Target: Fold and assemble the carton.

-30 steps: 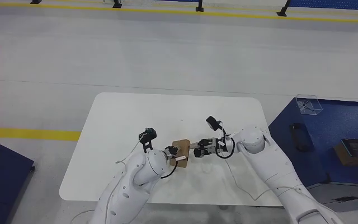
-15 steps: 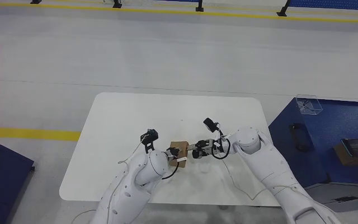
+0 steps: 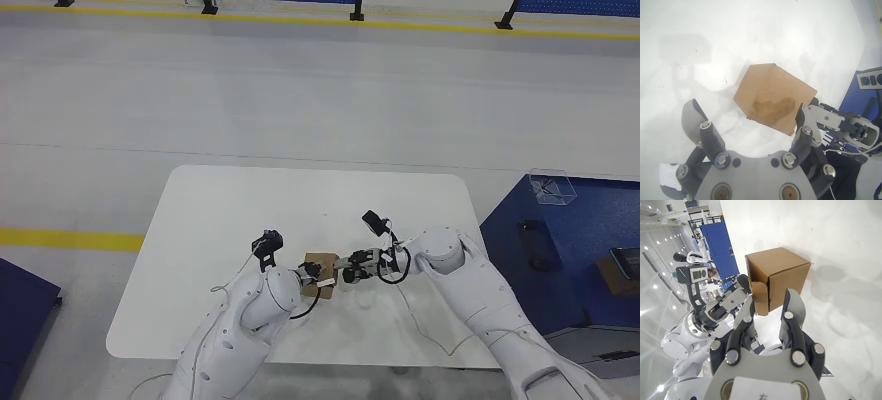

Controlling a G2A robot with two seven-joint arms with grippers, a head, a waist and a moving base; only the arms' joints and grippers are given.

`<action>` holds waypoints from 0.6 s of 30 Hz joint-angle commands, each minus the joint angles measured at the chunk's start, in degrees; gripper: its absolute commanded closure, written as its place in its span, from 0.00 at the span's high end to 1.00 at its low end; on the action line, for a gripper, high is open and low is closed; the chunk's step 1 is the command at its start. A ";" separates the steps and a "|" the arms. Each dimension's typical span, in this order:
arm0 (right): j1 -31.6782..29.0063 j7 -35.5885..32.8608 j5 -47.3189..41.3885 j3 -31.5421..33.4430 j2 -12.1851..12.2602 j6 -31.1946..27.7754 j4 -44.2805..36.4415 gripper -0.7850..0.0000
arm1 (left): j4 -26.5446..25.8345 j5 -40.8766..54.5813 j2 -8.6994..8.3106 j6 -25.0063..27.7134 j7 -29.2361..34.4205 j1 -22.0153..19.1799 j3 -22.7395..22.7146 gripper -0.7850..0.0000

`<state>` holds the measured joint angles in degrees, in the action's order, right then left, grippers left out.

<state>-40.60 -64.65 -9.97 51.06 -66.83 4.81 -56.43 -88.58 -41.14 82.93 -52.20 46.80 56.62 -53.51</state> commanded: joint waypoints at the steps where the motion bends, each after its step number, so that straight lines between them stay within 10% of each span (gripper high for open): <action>1: 0.00 -0.34 -0.12 0.25 0.06 -0.37 0.16 0.38 | 0.01 0.05 0.04 0.03 0.04 0.07 0.19 1.00; 18: -2.32 0.27 2.47 2.65 1.29 -1.58 -2.73 0.38 | -0.42 2.53 0.42 -2.77 0.07 0.12 0.28 1.00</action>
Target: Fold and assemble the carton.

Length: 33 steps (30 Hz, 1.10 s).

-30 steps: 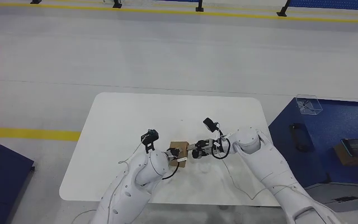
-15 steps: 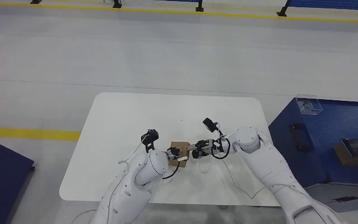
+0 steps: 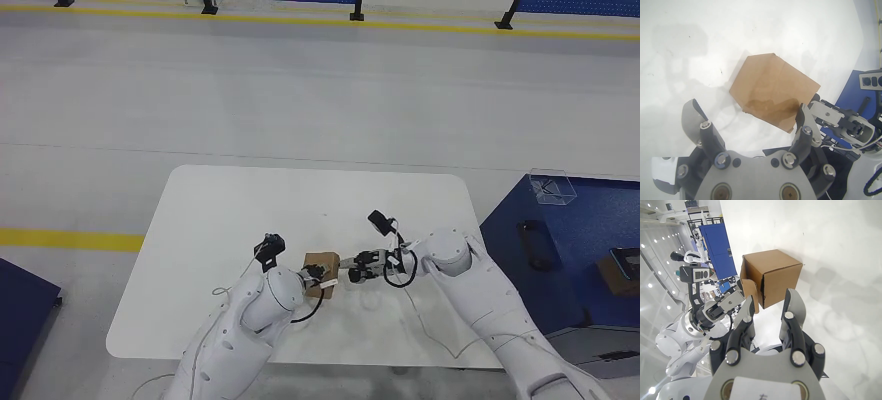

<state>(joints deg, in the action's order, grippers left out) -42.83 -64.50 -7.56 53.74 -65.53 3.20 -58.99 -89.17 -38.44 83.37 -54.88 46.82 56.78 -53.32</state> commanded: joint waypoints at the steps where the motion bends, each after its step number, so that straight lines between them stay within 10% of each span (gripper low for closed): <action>1: -0.18 0.28 0.11 -0.08 -0.03 0.04 -0.32 0.38 | 0.33 -0.17 -0.03 -0.08 0.07 -0.12 0.08 1.00; 33: -0.82 2.77 1.31 -1.24 -0.92 -2.22 -0.96 0.38 | -0.45 2.04 -0.29 0.19 -1.50 0.60 -0.90 1.00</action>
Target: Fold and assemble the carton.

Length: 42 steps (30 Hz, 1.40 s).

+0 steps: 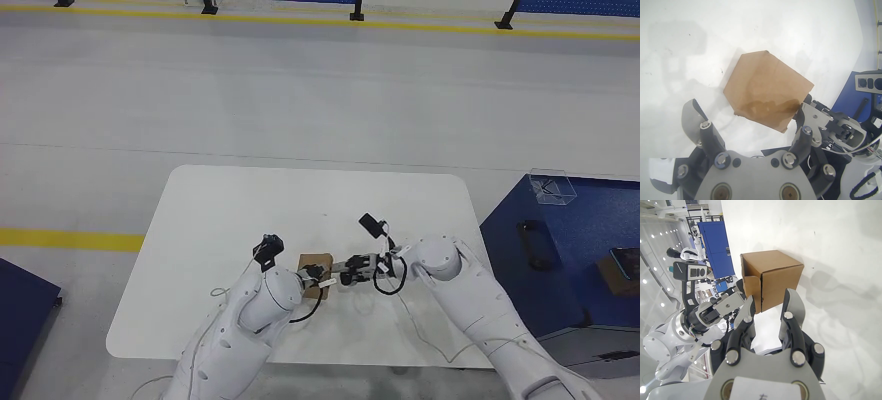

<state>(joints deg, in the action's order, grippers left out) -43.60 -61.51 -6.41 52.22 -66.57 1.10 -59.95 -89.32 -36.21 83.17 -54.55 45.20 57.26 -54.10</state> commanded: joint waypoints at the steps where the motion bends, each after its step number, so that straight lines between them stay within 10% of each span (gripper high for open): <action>1: -0.09 -0.19 0.48 0.50 0.22 -0.19 0.00 0.38 | -0.45 -0.32 -0.16 -0.31 0.22 0.21 -0.23 1.00; 42: -0.69 4.33 3.29 -0.88 -1.02 -0.29 -0.70 0.38 | 0.41 1.47 -0.64 -0.13 -0.43 0.30 -0.15 1.00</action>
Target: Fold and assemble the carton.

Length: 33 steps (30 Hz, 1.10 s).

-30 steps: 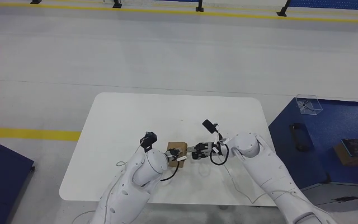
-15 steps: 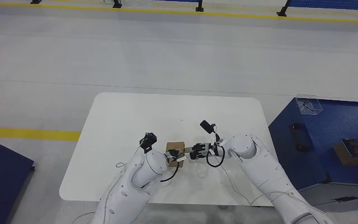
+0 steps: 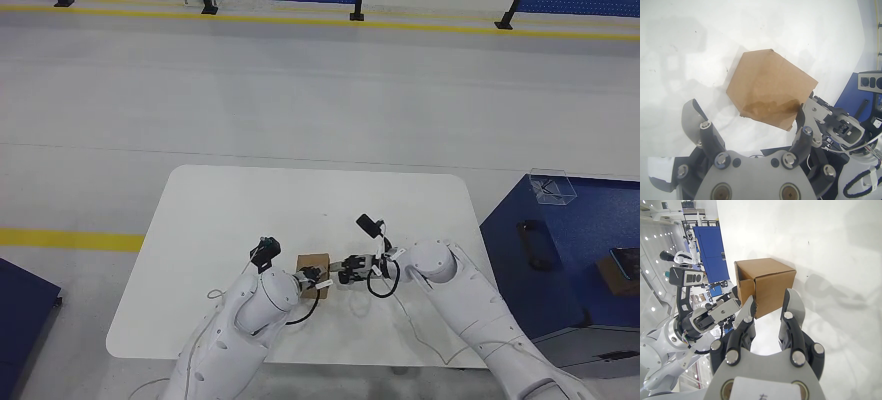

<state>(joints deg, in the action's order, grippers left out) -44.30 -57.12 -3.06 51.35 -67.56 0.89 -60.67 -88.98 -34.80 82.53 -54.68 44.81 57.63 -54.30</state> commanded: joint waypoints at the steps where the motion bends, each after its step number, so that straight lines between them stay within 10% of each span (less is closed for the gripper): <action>1: 0.03 -0.07 -0.06 -0.02 -0.06 -0.10 0.05 0.38 | 0.13 0.13 0.01 -0.01 -0.09 -0.12 0.07 1.00; 24: 1.39 -1.79 -1.78 3.32 0.23 -0.49 1.07 0.39 | 2.11 0.40 -0.03 -1.03 -0.27 -1.41 1.04 1.00; 33: 0.27 -1.10 -7.49 5.81 0.28 1.44 -0.66 0.40 | -9.18 -3.11 -1.60 -1.41 -0.77 2.98 -1.88 1.00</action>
<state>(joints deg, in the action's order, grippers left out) -43.89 -57.99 -8.63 56.75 -67.21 1.76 -61.17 -95.55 -37.05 81.26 -56.32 44.14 59.52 -55.61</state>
